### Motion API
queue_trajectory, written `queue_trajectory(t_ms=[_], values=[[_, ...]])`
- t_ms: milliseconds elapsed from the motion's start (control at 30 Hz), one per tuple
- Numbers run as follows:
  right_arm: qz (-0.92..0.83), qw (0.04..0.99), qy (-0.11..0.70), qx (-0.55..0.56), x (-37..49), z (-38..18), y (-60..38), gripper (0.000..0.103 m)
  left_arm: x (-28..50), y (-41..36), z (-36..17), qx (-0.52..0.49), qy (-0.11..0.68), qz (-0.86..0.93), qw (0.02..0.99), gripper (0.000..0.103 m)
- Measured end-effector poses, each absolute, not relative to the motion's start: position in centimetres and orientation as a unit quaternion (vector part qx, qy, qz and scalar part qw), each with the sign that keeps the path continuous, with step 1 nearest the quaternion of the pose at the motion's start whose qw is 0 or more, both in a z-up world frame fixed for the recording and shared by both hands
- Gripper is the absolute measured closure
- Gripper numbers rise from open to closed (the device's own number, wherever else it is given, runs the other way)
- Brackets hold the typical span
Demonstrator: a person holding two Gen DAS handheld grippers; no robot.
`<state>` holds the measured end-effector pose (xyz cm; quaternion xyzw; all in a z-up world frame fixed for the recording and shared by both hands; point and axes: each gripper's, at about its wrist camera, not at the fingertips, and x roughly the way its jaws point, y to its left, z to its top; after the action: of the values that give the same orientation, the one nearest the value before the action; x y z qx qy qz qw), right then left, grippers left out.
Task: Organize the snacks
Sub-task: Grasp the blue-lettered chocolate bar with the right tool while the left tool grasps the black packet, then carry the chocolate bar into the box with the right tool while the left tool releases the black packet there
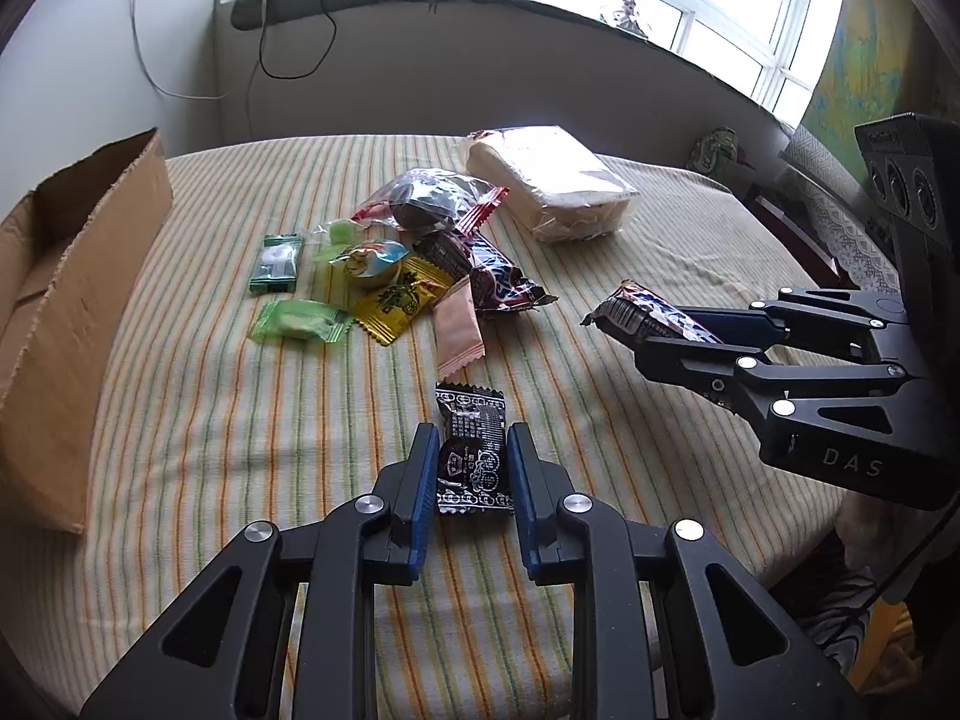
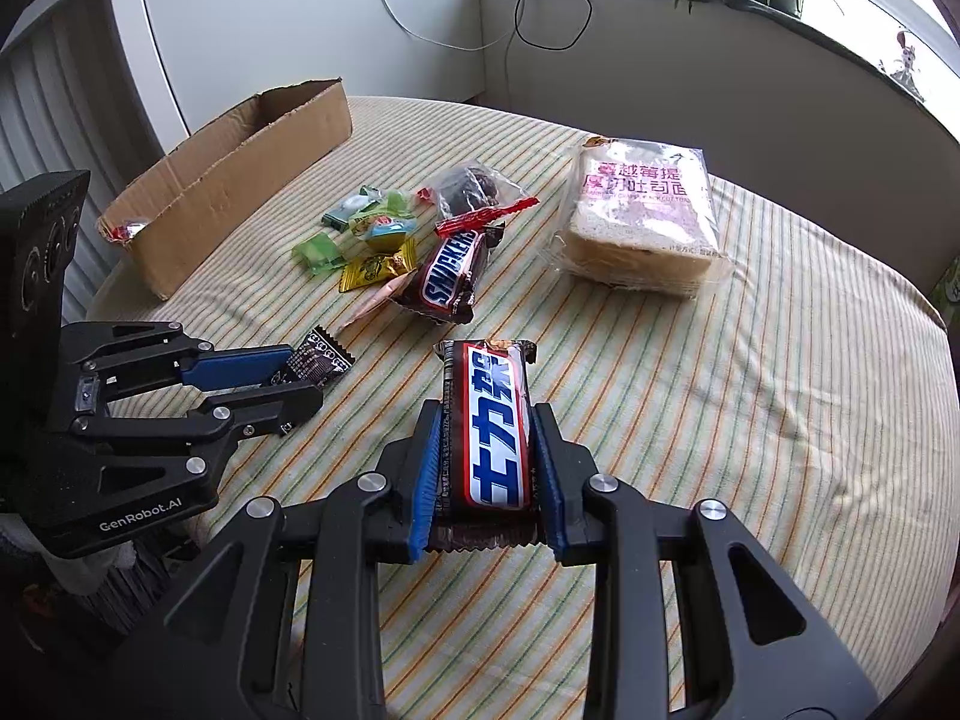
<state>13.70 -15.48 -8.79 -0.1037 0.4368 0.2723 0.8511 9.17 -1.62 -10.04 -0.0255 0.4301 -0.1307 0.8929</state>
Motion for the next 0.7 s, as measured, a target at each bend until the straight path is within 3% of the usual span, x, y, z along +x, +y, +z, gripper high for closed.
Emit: queue_trajectory(t_ms=[233,700], values=[[0.269,0.855,0.433,-0.095,13.7,-8.5,-15.9,0.073,9.5,-3.0,-10.1,0.042,0.437,-0.135,0.888,0.082],[0.28,0.866,0.407,-0.08,14.3,-5.6,-14.4,0.073,9.0,0.5,-7.5,-0.044,0.4,-0.127,0.906,0.083]])
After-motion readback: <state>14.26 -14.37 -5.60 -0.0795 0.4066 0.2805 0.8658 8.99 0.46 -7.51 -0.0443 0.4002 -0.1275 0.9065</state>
